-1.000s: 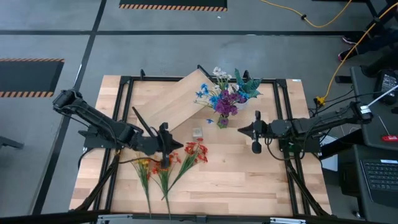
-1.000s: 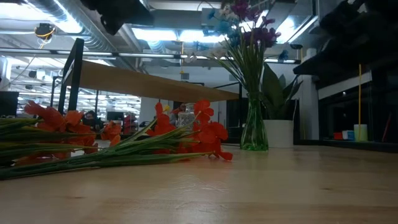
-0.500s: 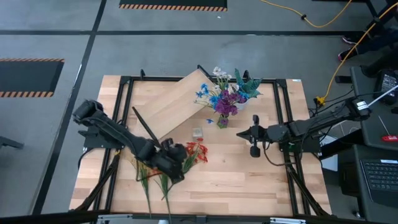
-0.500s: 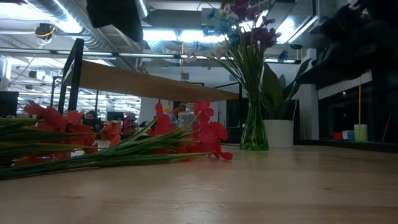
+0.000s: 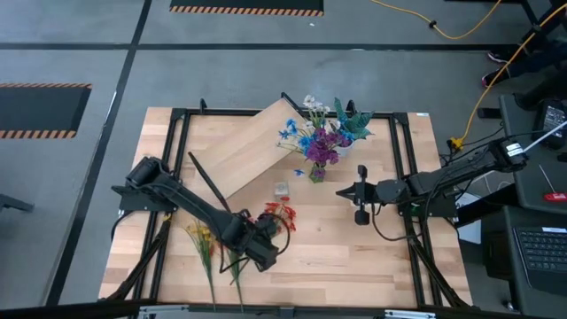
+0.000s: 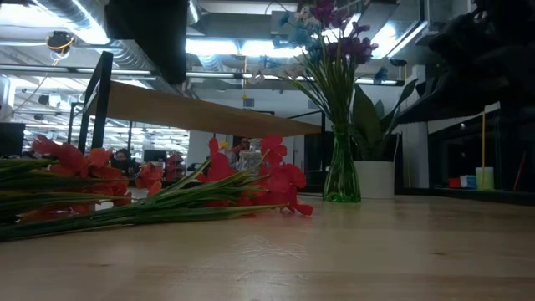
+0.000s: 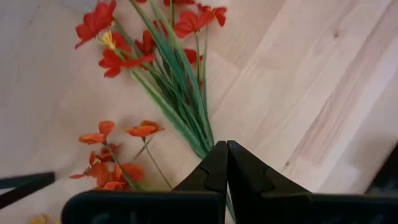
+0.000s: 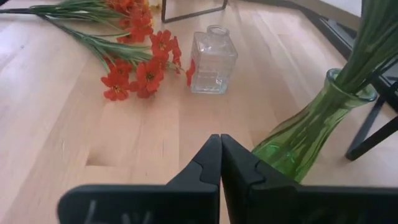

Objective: Pick and place flowers into a vace then onto a shelf
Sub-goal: Put the right red flowers into the transparent vase

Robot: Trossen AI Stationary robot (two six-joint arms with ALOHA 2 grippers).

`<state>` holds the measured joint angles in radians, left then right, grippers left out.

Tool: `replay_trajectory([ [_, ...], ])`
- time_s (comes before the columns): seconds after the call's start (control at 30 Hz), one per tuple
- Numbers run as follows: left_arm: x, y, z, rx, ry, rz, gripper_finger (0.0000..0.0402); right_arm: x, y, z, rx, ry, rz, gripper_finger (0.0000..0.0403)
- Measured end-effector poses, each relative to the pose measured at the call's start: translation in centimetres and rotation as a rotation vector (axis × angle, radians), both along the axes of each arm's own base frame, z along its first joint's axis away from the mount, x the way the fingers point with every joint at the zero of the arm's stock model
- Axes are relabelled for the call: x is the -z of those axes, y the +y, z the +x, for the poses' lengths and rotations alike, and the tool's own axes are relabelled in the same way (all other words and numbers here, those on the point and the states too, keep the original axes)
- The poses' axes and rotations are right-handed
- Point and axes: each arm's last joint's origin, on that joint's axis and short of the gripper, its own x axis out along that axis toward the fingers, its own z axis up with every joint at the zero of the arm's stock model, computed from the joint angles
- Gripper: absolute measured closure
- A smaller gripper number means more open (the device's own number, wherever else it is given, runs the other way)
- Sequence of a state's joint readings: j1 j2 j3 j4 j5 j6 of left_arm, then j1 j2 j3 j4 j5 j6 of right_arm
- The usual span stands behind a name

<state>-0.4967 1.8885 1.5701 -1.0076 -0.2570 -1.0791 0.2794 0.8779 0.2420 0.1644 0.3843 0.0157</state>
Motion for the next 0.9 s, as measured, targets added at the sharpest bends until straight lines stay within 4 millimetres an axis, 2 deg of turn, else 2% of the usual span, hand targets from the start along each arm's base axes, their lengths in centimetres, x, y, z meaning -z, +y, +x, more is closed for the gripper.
replay_trajectory([
  [0.27,0.6,0.3,0.4,-0.115,-0.005,-0.019,0.0386,-0.1,0.0,0.0,-0.02,-0.006,-0.039,0.0396],
  [0.5,1.1,0.1,0.6,-0.169,-0.002,-0.034,0.032,-0.1,0.0,0.0,-0.035,-0.001,-0.07,0.0396],
  [0.7,2.2,-0.9,0.8,-0.152,-0.008,-0.045,0.0256,-0.1,0.0,0.0,-0.044,0.002,-0.092,0.0396],
  [0.9,3.8,-1.7,0.9,-0.19,0.027,-0.043,0.0222,-0.1,0.0,0.1,-0.047,0.002,-0.097,0.0396],
])
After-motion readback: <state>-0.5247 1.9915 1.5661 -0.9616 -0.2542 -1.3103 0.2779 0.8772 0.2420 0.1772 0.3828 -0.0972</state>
